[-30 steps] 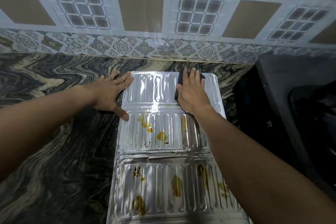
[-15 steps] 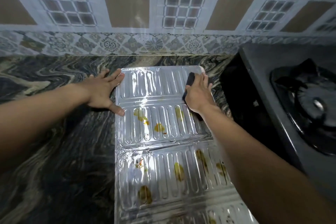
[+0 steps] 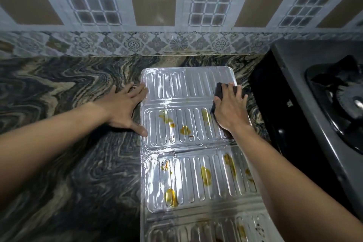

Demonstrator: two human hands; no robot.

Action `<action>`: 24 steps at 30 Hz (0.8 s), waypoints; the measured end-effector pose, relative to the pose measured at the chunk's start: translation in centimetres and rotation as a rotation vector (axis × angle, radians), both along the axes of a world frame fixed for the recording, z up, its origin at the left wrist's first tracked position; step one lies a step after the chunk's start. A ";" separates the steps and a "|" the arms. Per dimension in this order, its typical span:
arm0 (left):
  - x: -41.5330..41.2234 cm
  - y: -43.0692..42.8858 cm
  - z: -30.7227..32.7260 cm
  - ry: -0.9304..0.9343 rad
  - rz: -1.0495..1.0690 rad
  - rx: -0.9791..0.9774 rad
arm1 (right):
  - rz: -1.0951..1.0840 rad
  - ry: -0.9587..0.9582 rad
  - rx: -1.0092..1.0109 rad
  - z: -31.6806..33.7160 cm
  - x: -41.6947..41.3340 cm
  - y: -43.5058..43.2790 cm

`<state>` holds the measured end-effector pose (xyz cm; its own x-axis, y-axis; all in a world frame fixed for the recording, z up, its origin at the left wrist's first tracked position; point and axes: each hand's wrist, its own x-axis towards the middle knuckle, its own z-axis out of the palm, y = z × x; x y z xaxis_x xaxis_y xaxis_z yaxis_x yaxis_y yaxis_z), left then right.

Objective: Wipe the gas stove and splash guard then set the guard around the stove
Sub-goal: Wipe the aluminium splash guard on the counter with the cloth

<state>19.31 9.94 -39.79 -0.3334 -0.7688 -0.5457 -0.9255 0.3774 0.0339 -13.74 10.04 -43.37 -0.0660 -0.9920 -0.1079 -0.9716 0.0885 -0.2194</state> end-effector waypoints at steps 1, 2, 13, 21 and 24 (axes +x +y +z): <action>0.1 0.1 -0.2 -0.002 0.006 0.007 | 0.007 -0.002 0.000 0.0 0.2 0.0; 0.1 0.0 -0.3 0.003 0.013 0.012 | 0.024 -0.002 -0.006 -0.1 0.5 0.1; 0.3 -0.3 -0.3 0.038 0.038 0.067 | 0.457 -0.071 0.040 0.0 8.9 2.4; -0.2 -0.2 0.1 -0.001 0.047 0.092 | 0.644 -0.108 0.086 0.3 11.3 4.0; -0.3 -0.3 0.2 -0.005 0.055 0.093 | 0.726 -0.111 0.082 0.3 11.6 5.3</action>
